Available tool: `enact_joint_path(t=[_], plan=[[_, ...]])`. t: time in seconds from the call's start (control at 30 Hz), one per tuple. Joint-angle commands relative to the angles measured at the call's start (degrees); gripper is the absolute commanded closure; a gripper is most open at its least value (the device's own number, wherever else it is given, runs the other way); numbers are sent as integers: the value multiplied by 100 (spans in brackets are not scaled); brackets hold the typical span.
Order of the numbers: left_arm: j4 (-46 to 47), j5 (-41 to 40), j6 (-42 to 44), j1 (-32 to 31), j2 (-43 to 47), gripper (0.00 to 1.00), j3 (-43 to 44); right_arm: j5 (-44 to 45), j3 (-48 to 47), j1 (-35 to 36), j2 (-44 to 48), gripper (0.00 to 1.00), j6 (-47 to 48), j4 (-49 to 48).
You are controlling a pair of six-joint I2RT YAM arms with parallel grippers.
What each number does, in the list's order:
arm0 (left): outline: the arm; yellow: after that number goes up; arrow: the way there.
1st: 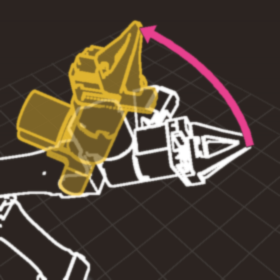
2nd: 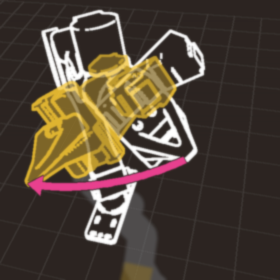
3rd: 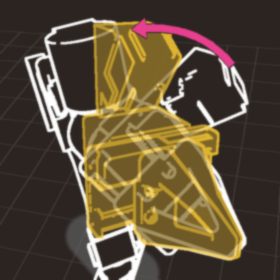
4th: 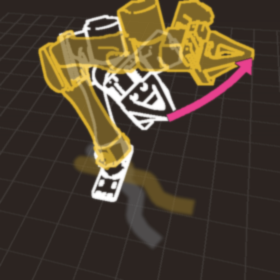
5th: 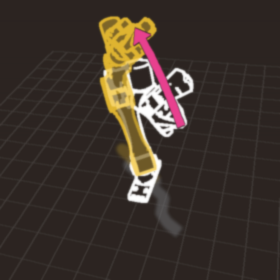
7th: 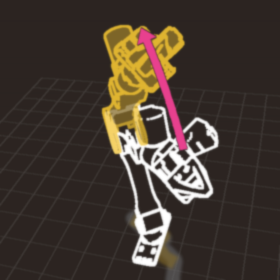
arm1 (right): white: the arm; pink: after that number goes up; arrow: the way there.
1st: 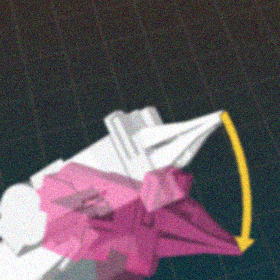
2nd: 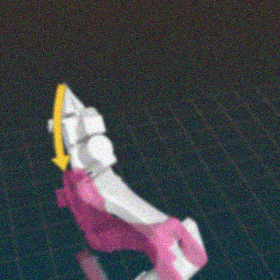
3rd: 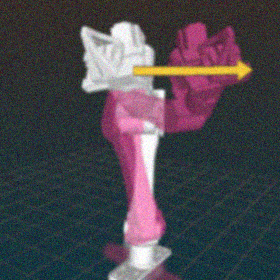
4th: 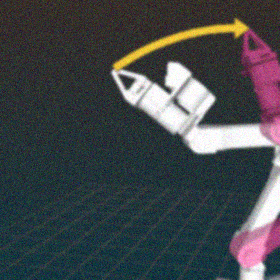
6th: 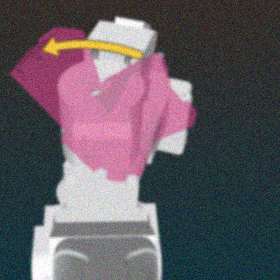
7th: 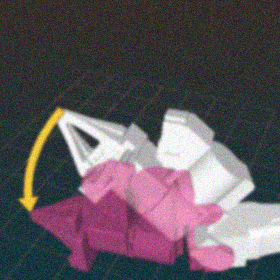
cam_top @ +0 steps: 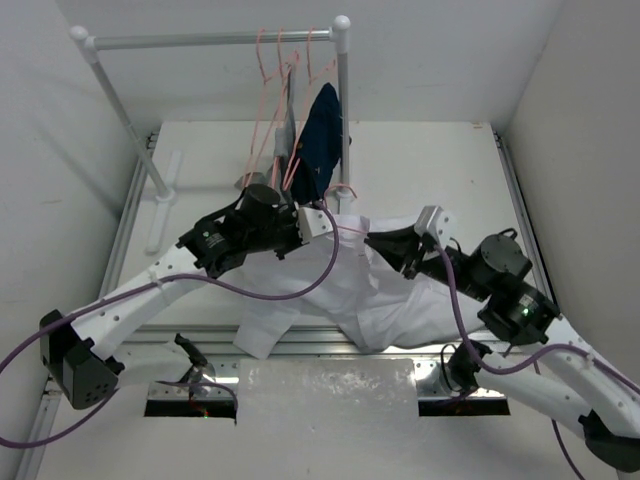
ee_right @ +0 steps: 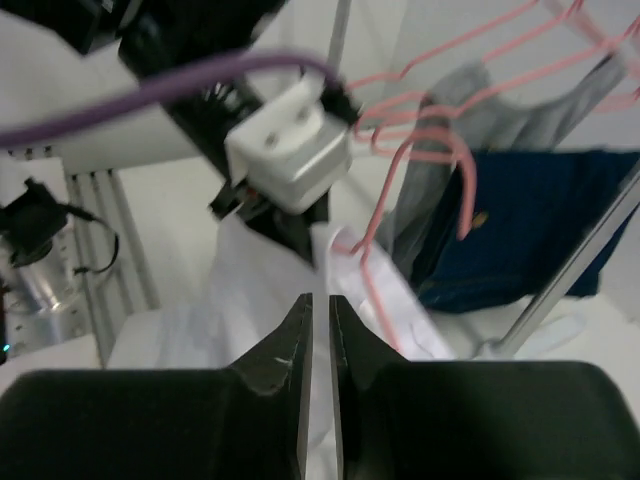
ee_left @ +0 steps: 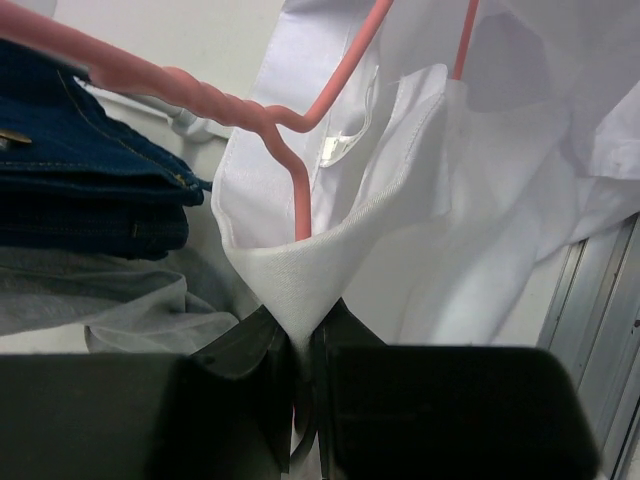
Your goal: Place the shirt on the hanger
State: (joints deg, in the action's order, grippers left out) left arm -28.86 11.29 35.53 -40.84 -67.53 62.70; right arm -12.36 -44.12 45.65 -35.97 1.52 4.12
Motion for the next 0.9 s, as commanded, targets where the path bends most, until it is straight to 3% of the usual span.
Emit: enact_joint_path(t=[0.0, 0.03, 0.17, 0.23, 0.33, 0.37, 0.43, 0.63, 0.7, 0.77, 0.83, 0.87], plan=[[258, 330, 94, 32, 205, 100, 147, 322, -755, 32, -812, 87, 225, 773], [319, 321, 95, 32, 257, 100, 129, 348, -843, 32, -963, 77, 313, 801], [311, 356, 24, 32, 372, 100, 163, -54, -1002, -21, -1395, 55, 516, 801], [232, 365, 24, 32, 424, 100, 190, -179, -976, -38, -1466, 55, 525, 748], [267, 304, 50, 32, 547, 100, 147, 390, -923, -65, -1457, 53, 307, 853], [302, 208, 42, 32, 582, 100, 85, 897, -793, -74, -1327, 42, 218, 845], [363, 111, 24, 32, 635, 100, 32, 1217, -625, -82, -1159, 38, 16, 731], [495, -161, -247, 32, 478, 100, 120, 1218, -660, -91, -1281, 34, -73, 1117], [548, -223, -309, 32, 460, 100, 155, 1332, -502, -91, -1273, 34, -64, 925], [566, -267, -388, 32, 416, 100, 225, 1560, -292, -91, -1264, 44, -29, 784], [540, -311, -441, 32, 372, 100, 269, 1841, -185, -91, -1255, 65, 15, 591], [548, -355, -502, 32, 354, 100, 304, 2156, -98, -91, -1238, 87, 32, 520]])
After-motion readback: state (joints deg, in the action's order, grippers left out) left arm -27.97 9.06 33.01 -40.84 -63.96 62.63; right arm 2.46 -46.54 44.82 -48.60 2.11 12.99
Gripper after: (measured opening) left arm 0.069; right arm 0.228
